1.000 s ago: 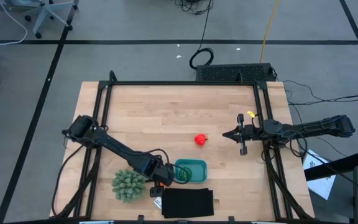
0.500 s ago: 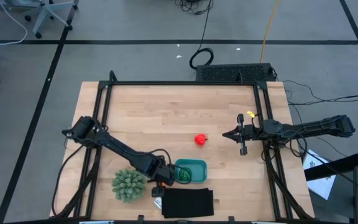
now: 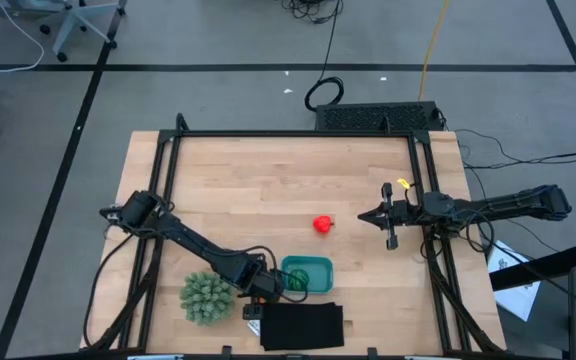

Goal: Pick and placing Produce into tupperware
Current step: Put the orange pumpkin into the blue bin

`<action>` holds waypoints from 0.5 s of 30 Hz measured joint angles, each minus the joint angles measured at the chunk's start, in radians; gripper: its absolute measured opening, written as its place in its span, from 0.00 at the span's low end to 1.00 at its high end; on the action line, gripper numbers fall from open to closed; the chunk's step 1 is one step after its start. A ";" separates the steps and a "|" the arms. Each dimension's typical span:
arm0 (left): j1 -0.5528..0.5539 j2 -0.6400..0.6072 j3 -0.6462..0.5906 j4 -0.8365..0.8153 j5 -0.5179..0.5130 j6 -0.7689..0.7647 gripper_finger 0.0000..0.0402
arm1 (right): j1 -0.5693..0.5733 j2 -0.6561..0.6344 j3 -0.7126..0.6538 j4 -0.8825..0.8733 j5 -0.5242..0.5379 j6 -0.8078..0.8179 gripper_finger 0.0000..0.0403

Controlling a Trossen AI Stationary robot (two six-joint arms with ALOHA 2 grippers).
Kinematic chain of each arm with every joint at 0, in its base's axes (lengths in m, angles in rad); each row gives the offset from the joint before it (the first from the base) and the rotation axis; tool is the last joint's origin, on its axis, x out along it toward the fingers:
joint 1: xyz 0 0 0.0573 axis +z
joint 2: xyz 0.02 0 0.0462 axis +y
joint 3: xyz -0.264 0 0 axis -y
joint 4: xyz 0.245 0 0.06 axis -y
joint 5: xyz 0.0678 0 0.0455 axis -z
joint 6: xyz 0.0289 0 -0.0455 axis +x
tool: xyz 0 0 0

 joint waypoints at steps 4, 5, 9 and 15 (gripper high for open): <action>0.000 0.004 0.001 0.000 -0.005 0.006 0.95 | 0.000 0.001 0.000 0.000 0.000 0.000 0.00; -0.001 0.004 0.001 0.000 -0.009 0.006 0.95 | 0.000 0.001 0.000 0.000 0.000 0.000 0.00; -0.001 0.005 0.000 0.000 -0.009 0.015 0.95 | 0.000 0.001 0.000 0.002 0.000 0.000 0.00; 0.000 0.005 0.000 0.001 -0.004 0.015 0.95 | 0.000 0.001 0.000 0.002 0.000 0.000 0.00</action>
